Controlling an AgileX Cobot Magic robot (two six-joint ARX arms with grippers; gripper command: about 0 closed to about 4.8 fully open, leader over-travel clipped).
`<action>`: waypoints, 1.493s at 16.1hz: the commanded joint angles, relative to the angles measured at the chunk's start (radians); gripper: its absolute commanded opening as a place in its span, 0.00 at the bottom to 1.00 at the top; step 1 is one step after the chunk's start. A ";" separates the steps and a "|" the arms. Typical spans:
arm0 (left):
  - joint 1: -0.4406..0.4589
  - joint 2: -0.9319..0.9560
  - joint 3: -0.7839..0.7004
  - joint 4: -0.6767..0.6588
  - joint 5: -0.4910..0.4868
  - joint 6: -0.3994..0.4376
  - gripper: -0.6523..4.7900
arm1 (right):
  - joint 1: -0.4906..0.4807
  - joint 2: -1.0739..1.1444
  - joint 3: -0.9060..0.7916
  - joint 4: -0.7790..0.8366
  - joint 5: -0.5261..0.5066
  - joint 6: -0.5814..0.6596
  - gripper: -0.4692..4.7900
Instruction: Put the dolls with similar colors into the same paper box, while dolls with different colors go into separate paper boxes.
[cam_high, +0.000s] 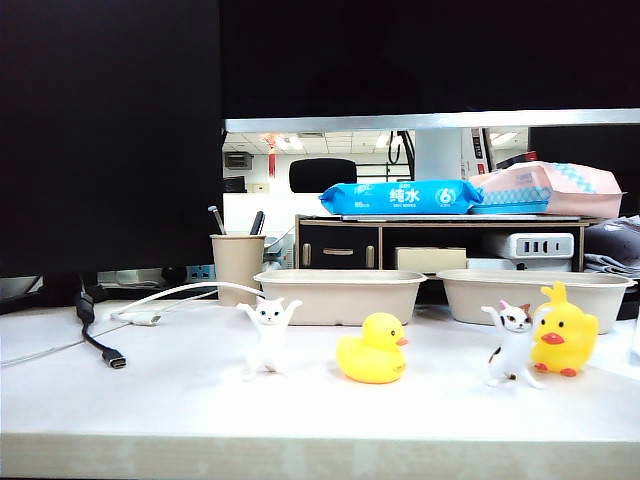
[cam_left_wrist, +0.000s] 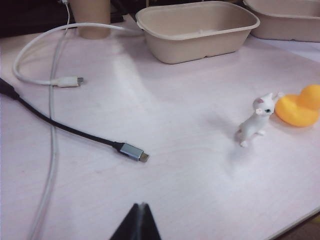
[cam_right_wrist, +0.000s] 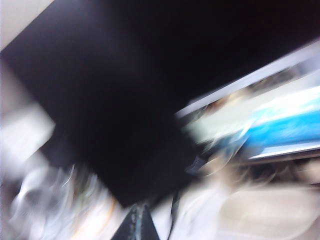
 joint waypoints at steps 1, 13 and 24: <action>-0.001 0.001 0.001 0.013 0.000 0.001 0.11 | 0.140 0.246 0.180 -0.198 -0.059 -0.298 0.08; -0.001 0.001 0.001 0.013 0.000 0.001 0.11 | 0.680 1.458 0.975 -0.772 0.288 -0.747 1.00; -0.001 0.000 0.001 0.013 0.000 0.001 0.11 | 0.677 1.613 1.005 -0.781 0.356 -0.746 1.00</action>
